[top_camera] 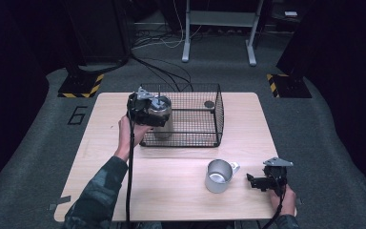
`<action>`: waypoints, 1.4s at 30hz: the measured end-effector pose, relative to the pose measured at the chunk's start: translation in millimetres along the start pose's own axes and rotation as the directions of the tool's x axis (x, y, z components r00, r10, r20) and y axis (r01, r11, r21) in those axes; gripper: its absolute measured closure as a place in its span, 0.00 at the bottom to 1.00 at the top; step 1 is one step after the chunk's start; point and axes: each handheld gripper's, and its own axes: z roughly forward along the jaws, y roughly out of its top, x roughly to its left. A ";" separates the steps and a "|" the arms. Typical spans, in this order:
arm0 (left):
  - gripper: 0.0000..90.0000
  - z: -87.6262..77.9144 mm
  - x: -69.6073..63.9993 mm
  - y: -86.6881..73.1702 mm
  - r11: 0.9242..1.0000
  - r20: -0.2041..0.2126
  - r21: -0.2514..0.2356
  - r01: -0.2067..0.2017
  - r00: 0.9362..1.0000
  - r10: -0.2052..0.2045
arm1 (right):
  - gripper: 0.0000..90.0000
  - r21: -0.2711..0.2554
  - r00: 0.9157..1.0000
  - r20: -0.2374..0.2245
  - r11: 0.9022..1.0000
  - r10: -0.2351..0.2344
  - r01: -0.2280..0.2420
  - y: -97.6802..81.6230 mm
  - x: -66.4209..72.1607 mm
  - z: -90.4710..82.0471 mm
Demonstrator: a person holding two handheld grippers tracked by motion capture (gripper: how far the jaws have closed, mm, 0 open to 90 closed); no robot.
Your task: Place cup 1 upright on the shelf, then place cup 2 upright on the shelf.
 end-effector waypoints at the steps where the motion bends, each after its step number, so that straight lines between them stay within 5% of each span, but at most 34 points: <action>1: 0.00 -2.6 -1.0 -2.1 1.000 0.002 0.000 -0.002 1.000 0.002 | 0.00 0.000 1.000 0.000 1.000 0.000 0.000 0.0 0.0 0.0; 14: 0.00 -26.6 -8.6 -39.2 1.000 0.002 -0.009 -0.016 1.000 0.016 | 0.00 0.001 1.000 0.000 1.000 0.001 -0.001 0.0 0.2 0.0; 20: 0.00 -35.1 -9.1 -57.9 0.999 0.019 -0.024 0.024 1.000 -0.024 | 0.00 0.001 1.000 0.000 1.000 0.003 -0.003 0.0 0.4 0.0; 27: 0.00 -43.0 -8.2 -90.9 1.000 0.009 0.007 0.026 1.000 -0.026 | 0.00 0.001 1.000 0.001 1.000 0.002 -0.002 0.0 0.4 -0.1; 42: 0.00 -30.2 4.0 -173.3 0.986 -0.041 0.108 0.127 0.991 -0.123 | 0.00 -0.002 1.000 0.007 1.000 0.005 -0.005 -0.4 1.3 -0.4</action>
